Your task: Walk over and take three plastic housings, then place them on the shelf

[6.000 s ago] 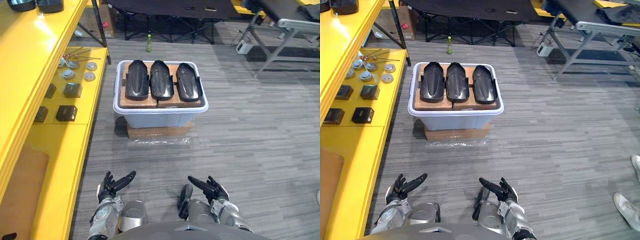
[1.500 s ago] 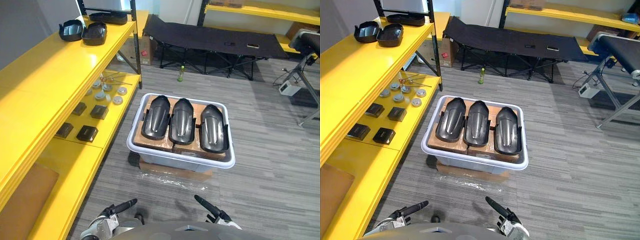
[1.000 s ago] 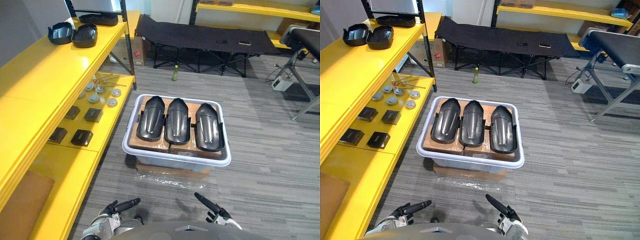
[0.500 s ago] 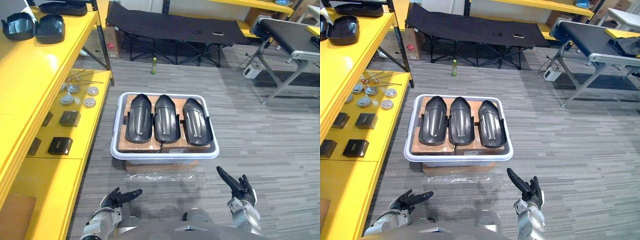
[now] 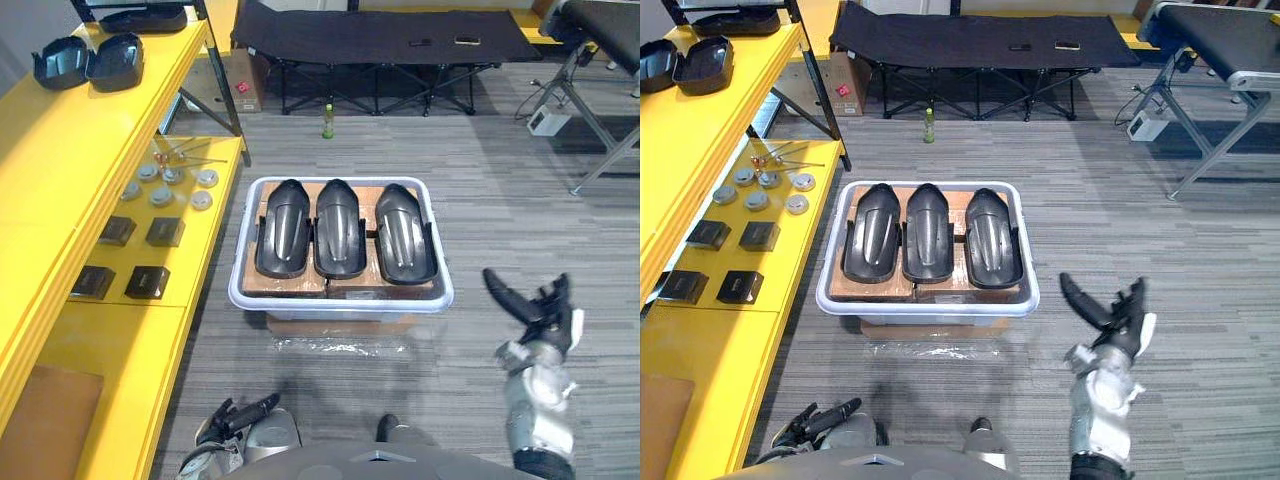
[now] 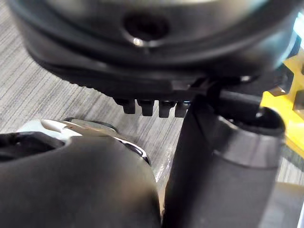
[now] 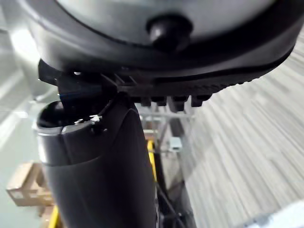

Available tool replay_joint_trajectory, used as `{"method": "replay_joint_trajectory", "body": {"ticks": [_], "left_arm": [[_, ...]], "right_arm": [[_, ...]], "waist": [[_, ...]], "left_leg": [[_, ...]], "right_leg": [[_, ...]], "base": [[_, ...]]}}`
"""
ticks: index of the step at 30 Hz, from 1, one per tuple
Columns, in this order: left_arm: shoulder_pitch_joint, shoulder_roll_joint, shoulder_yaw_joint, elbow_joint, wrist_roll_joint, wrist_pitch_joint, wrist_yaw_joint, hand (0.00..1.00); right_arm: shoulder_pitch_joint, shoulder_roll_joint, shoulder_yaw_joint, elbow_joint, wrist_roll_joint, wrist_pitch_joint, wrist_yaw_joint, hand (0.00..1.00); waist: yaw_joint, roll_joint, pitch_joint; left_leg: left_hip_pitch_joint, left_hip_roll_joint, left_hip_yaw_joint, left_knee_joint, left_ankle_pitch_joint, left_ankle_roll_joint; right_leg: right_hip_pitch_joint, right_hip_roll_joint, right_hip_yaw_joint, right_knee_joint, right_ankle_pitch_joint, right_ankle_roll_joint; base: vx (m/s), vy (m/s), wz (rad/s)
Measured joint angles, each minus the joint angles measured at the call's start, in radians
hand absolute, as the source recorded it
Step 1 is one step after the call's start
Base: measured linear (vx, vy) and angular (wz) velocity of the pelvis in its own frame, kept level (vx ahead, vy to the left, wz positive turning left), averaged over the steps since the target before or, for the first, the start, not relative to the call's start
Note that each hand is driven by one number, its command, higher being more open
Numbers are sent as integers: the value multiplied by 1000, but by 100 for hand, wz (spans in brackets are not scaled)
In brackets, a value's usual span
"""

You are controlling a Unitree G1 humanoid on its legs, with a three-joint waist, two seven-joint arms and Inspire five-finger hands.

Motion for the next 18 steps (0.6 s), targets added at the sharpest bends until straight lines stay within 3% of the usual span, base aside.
{"method": "replay_joint_trajectory", "body": {"ticks": [4, 6, 12, 18], "left_arm": [[-8, 31, -1, -2, -4, -2, -2, 100], [-13, 36, 1, -3, -4, -4, -1, 100], [-15, 42, 33, 1, -56, -3, 17, 100], [-55, 26, 88, 7, -79, -37, 13, 100]], "right_arm": [[18, -13, -41, 0, -31, 18, -24, 100], [50, -13, -61, 0, -31, 24, -25, 100], [45, -13, -88, 6, -35, 28, 13, 100], [-190, -79, -45, 180, -29, 70, 13, 100]], "waist": [[-10, -37, 30], [-11, -46, 39], [-25, -64, 38], [37, -85, 86]], "left_leg": [[-24, -21, 10, 23, -4, 15], [-29, -26, -2, 60, -19, 19], [-101, -22, -70, 116, -32, 27], [-162, 16, -93, 162, -27, 19]], "right_leg": [[-124, -48, 35, 217, -89, 9], [-128, -62, 34, 256, -105, 13], [-87, -42, -19, 162, -61, 26], [-85, 17, -4, 41, 24, 5]], "base": [[-106, 59, -15], [-62, 94, 10], [-16, 50, 28], [-27, 3, -13]]}}
